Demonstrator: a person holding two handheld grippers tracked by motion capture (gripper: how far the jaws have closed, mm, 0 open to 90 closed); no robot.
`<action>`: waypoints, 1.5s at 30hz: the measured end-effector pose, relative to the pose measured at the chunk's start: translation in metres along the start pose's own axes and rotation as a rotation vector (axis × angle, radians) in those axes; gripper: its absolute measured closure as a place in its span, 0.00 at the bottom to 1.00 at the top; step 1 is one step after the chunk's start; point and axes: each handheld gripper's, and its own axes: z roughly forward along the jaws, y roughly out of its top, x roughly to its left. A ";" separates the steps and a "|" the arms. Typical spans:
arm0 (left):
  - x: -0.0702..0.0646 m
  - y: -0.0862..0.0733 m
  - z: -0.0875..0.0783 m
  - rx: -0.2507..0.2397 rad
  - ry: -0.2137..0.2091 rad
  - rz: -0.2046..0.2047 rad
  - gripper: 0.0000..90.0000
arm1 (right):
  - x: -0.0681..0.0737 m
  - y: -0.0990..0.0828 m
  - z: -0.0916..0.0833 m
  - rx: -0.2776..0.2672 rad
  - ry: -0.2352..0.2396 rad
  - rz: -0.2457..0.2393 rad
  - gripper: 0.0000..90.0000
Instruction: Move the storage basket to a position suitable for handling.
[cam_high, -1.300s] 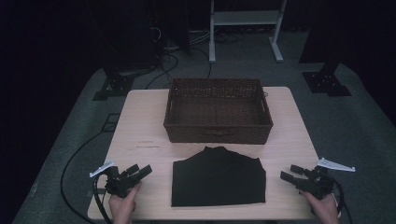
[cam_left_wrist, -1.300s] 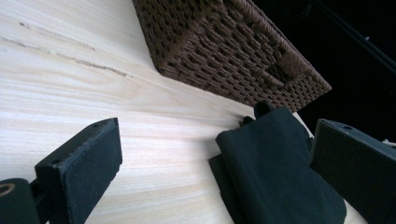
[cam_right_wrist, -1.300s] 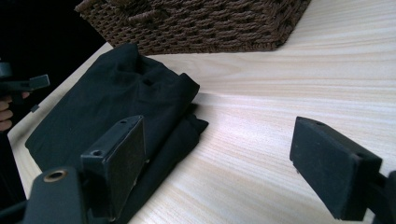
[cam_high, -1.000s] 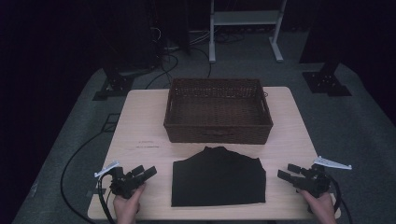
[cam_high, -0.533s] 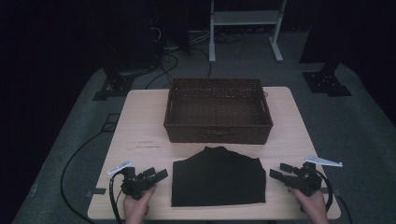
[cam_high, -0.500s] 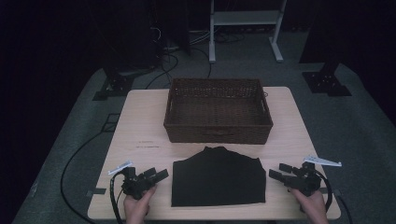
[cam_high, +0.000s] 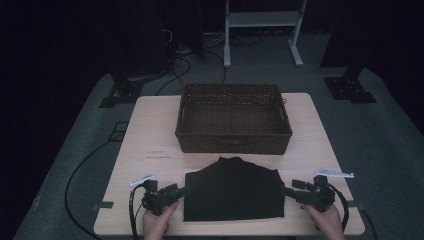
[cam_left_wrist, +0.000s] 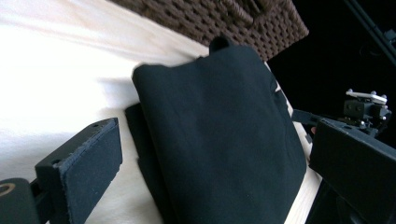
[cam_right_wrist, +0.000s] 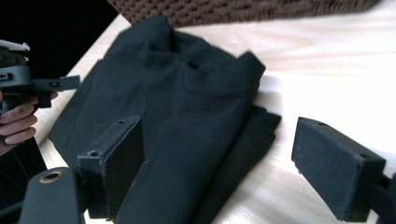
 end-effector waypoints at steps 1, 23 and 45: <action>-0.001 -0.001 0.001 0.007 0.006 0.002 0.02 | -0.001 -0.001 0.001 0.008 0.000 0.004 0.18; -0.004 -0.009 0.019 0.084 0.013 -0.006 0.03 | -0.001 -0.007 0.012 0.077 0.004 0.046 0.20; -0.013 -0.007 0.053 0.181 -0.048 0.006 0.33 | 0.010 -0.013 0.030 0.045 0.032 0.183 0.46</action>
